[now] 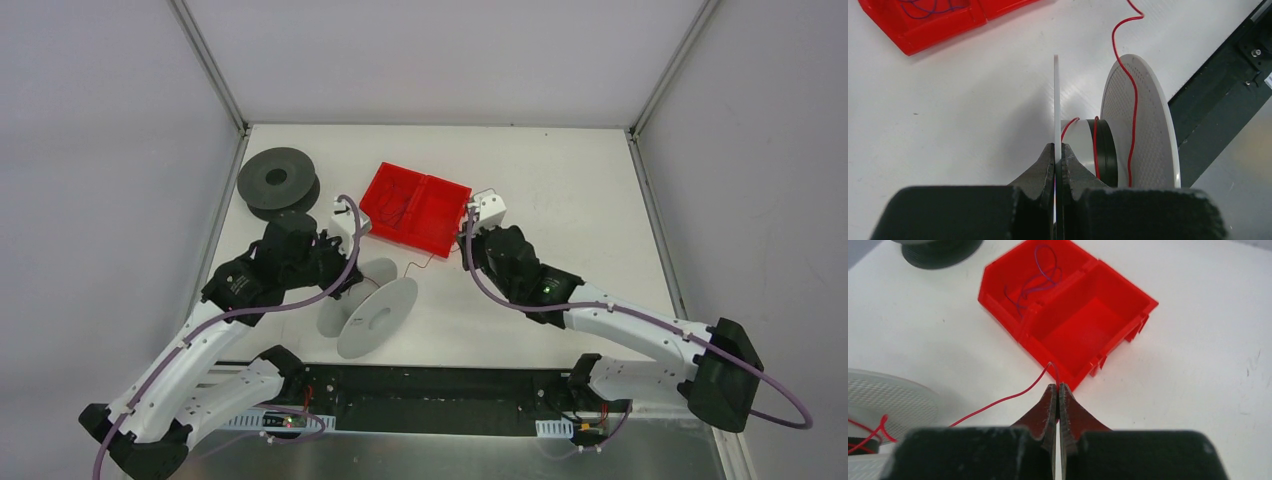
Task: Wrap the cables
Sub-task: Wrap the cable around the cable reel.
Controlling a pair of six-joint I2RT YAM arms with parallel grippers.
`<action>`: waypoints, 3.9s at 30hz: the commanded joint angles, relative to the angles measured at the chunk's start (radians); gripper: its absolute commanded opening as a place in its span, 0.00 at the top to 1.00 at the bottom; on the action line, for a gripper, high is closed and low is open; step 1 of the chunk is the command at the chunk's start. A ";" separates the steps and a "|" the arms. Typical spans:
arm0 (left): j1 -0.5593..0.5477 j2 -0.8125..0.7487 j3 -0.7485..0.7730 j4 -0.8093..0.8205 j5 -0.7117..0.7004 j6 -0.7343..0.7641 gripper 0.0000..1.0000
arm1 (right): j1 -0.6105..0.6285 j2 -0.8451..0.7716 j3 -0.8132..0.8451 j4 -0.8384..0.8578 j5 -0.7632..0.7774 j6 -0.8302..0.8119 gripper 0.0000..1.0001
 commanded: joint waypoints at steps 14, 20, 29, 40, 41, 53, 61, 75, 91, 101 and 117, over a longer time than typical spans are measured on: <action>0.015 0.085 0.150 0.035 0.051 -0.181 1.00 | -0.058 0.110 -0.181 -0.039 -0.216 0.536 1.00; 0.055 0.122 0.222 0.031 0.090 -0.318 1.00 | -0.042 0.031 -0.301 0.134 -0.275 0.493 1.00; 0.108 0.108 0.203 0.152 0.065 -0.567 1.00 | 0.060 -0.117 -0.475 0.348 -0.204 0.454 1.00; 0.249 0.108 0.181 0.212 0.241 -0.653 1.00 | 0.146 -0.136 -0.479 0.308 -0.079 0.436 1.00; 0.267 0.107 0.179 0.212 0.255 -0.652 1.00 | 0.147 -0.140 -0.478 0.296 -0.065 0.436 1.00; 0.346 0.089 0.060 0.379 0.159 -0.740 1.00 | 0.361 -0.144 -0.347 0.263 -0.066 0.288 1.00; 0.319 0.100 0.043 0.291 -0.019 -0.539 1.00 | 0.481 -0.018 -0.076 0.108 0.016 0.166 1.00; 0.128 0.171 0.098 0.068 -0.319 -0.237 1.00 | 0.482 0.141 0.173 0.034 0.055 -0.313 1.00; 0.125 0.134 0.014 0.055 -0.127 -0.128 1.00 | 0.483 0.213 0.078 0.520 -0.007 -0.716 1.00; 0.125 0.126 0.000 0.048 -0.069 -0.013 1.00 | 0.501 0.336 0.114 0.649 0.166 -1.032 1.00; 0.125 0.070 -0.029 0.059 0.270 0.192 1.00 | 0.277 0.051 0.187 -0.086 -0.336 -0.537 1.00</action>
